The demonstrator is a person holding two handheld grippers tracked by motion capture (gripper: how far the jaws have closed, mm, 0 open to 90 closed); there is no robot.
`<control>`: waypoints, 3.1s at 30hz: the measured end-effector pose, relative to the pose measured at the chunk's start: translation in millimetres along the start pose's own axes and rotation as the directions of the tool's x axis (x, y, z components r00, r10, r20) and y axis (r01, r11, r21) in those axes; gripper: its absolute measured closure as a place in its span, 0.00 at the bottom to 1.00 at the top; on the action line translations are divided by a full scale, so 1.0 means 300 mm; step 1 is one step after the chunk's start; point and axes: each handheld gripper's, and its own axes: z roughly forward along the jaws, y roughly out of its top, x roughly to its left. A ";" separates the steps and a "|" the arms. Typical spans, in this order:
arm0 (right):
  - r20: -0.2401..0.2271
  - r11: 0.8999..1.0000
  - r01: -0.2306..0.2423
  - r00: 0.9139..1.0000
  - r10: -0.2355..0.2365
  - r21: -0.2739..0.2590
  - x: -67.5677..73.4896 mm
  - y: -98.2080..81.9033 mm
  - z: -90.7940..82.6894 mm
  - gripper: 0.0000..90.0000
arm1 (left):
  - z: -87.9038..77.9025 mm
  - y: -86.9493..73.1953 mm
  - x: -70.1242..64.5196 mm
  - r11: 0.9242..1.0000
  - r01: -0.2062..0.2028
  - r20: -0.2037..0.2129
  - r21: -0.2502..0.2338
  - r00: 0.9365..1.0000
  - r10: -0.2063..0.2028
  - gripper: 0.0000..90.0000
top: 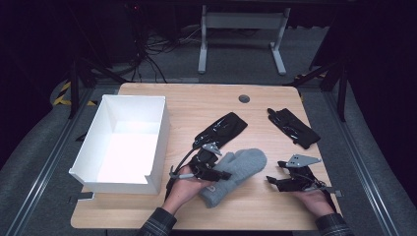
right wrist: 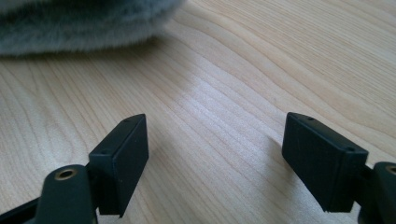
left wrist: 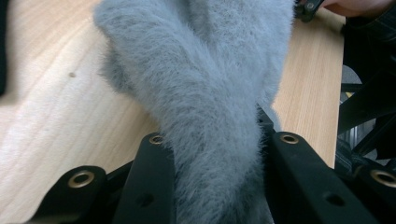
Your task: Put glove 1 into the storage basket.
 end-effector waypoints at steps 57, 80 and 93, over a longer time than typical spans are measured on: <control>0.002 1.000 -0.004 1.000 0.004 0.000 0.001 0.000 0.000 0.26 | -0.775 0.030 0.074 0.962 0.078 -0.314 -0.263 0.936 -0.162 0.81; 0.005 1.000 -0.007 1.000 0.007 0.000 0.002 0.002 0.002 0.26 | -0.859 -0.230 0.246 0.902 0.272 -0.399 -0.335 0.826 -0.397 0.81; 0.007 1.000 -0.006 1.000 0.006 0.000 0.002 0.002 0.003 0.26 | -0.745 -0.284 0.302 0.892 0.337 -0.398 -0.301 0.806 -0.438 0.81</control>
